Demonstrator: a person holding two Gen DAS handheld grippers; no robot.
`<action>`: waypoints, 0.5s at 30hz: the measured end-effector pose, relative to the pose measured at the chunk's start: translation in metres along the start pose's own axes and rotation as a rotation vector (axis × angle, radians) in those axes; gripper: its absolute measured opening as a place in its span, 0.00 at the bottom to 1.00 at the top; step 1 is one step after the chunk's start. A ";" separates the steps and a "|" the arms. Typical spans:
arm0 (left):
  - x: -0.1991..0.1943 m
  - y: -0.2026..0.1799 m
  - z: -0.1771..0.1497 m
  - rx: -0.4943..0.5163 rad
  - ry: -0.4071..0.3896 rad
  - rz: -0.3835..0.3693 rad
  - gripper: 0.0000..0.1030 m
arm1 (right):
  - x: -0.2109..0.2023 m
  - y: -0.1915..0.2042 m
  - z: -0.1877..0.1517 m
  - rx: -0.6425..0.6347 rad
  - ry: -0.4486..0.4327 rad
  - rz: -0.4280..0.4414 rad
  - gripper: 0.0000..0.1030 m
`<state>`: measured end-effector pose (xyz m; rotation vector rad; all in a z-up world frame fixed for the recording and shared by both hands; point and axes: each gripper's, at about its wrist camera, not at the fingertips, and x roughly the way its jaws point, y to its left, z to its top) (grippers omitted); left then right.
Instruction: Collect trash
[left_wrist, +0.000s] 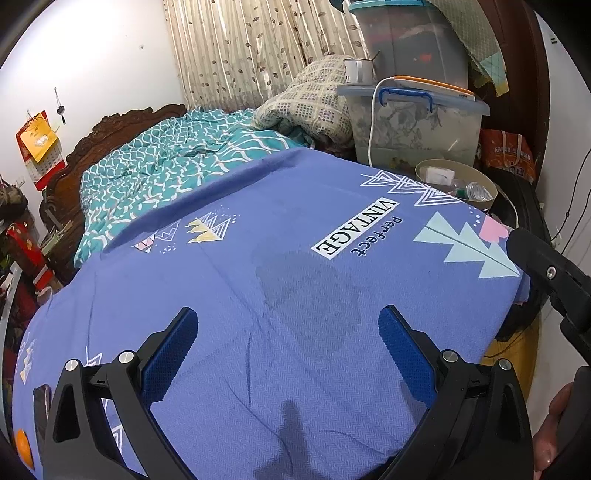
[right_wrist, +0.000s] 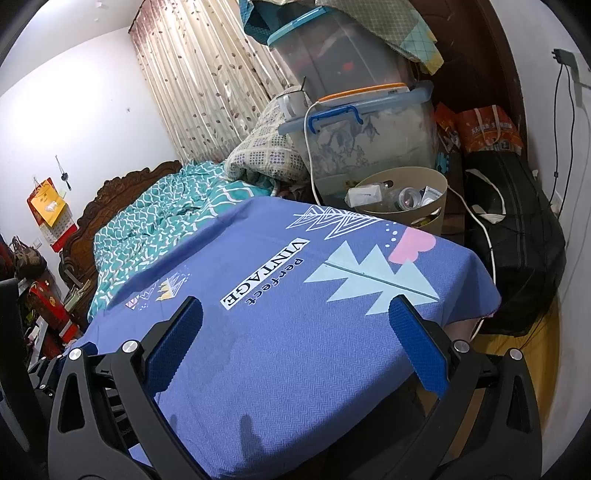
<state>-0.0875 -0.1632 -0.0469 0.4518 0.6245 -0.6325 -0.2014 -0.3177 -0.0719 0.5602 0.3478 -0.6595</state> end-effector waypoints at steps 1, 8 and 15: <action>0.000 0.000 0.000 0.000 0.000 0.000 0.92 | 0.000 0.000 0.000 0.001 0.001 0.000 0.97; 0.001 0.000 -0.001 0.002 0.004 -0.002 0.92 | 0.001 0.000 -0.001 0.001 0.003 0.000 0.97; 0.003 -0.002 -0.004 0.008 0.009 -0.005 0.92 | 0.002 0.000 -0.002 0.002 0.008 0.001 0.97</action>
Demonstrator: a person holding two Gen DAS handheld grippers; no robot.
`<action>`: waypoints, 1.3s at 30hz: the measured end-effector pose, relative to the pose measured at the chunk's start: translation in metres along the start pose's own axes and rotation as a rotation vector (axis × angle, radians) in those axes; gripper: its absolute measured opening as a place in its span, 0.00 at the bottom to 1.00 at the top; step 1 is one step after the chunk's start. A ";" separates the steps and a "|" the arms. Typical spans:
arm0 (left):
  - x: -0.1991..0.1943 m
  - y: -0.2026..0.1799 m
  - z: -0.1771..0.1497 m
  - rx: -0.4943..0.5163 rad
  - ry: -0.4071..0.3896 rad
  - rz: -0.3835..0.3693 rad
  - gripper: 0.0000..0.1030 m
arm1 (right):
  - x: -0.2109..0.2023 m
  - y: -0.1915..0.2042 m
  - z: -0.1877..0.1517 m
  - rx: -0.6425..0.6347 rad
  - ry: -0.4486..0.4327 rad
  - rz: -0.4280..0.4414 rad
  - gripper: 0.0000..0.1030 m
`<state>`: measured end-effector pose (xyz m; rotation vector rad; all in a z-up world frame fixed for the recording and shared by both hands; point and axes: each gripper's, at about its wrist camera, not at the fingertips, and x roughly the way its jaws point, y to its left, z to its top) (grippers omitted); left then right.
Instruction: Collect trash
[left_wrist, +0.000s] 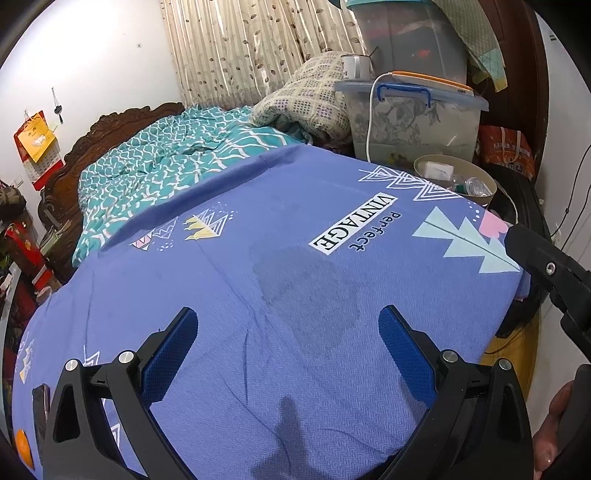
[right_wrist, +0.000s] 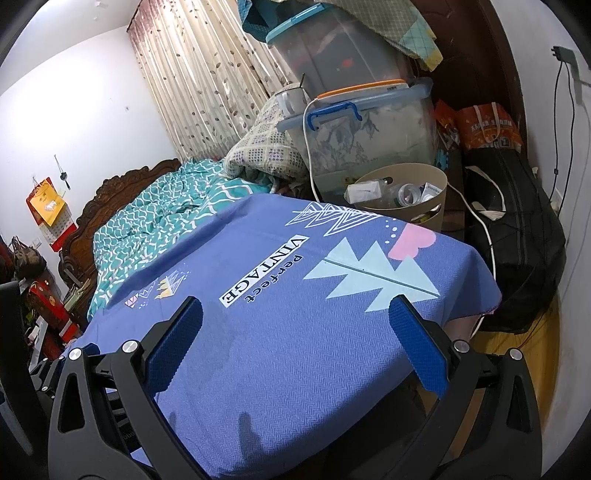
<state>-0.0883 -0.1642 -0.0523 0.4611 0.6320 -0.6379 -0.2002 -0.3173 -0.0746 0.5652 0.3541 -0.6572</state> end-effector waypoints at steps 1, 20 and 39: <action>0.000 0.000 0.001 0.001 0.001 -0.001 0.92 | 0.000 0.000 0.000 -0.001 0.000 0.000 0.97; 0.000 -0.004 -0.002 0.014 0.002 -0.006 0.92 | 0.003 -0.001 0.001 0.001 0.006 0.001 0.97; 0.000 -0.006 -0.002 0.018 0.002 -0.006 0.92 | 0.004 -0.002 0.002 0.002 0.006 0.001 0.97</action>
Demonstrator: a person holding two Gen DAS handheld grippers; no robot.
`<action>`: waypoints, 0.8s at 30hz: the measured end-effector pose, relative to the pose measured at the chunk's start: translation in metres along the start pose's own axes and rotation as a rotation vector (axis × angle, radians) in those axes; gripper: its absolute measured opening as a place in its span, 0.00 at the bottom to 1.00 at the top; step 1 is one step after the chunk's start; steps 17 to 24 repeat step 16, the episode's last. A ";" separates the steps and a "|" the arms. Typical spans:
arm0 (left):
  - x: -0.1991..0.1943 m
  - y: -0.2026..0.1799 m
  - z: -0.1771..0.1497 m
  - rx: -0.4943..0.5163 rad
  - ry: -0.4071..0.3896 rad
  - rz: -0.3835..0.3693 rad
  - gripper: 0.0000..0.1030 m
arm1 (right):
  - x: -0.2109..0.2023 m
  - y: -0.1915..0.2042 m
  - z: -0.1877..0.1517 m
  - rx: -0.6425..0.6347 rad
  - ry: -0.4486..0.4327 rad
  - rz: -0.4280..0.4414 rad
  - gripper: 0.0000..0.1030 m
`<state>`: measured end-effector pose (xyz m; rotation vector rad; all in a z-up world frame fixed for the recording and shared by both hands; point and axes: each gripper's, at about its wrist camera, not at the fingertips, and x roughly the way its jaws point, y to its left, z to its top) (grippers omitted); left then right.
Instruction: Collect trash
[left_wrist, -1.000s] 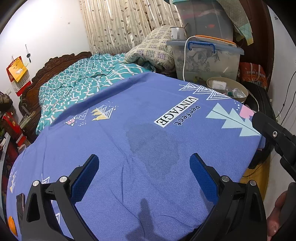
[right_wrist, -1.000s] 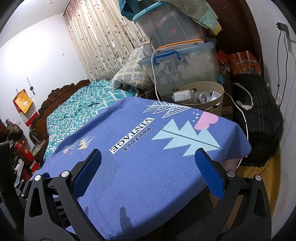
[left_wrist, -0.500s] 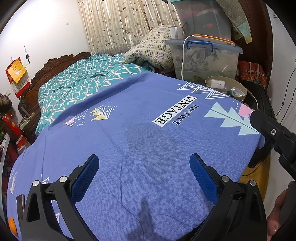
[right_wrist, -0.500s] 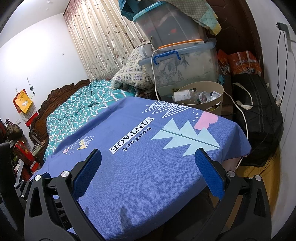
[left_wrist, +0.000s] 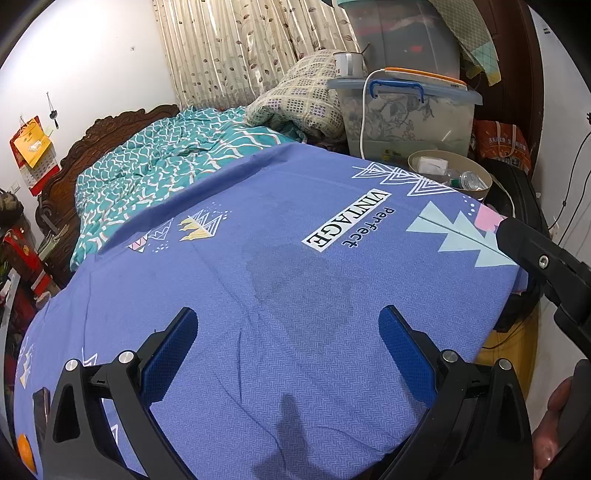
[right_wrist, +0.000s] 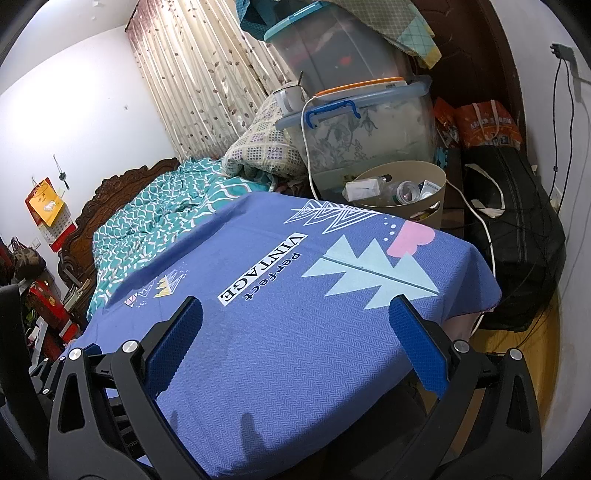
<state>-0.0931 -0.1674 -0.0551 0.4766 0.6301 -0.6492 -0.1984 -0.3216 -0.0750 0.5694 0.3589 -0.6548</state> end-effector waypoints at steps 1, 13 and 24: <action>0.000 0.000 0.000 0.000 0.000 -0.002 0.92 | 0.000 0.000 -0.001 0.000 0.000 0.000 0.97; 0.002 0.001 0.000 0.006 0.011 -0.025 0.92 | 0.001 -0.003 -0.002 0.006 0.003 0.002 0.97; 0.003 0.002 -0.001 0.003 0.016 -0.029 0.92 | 0.000 -0.004 -0.006 0.009 0.008 0.001 0.97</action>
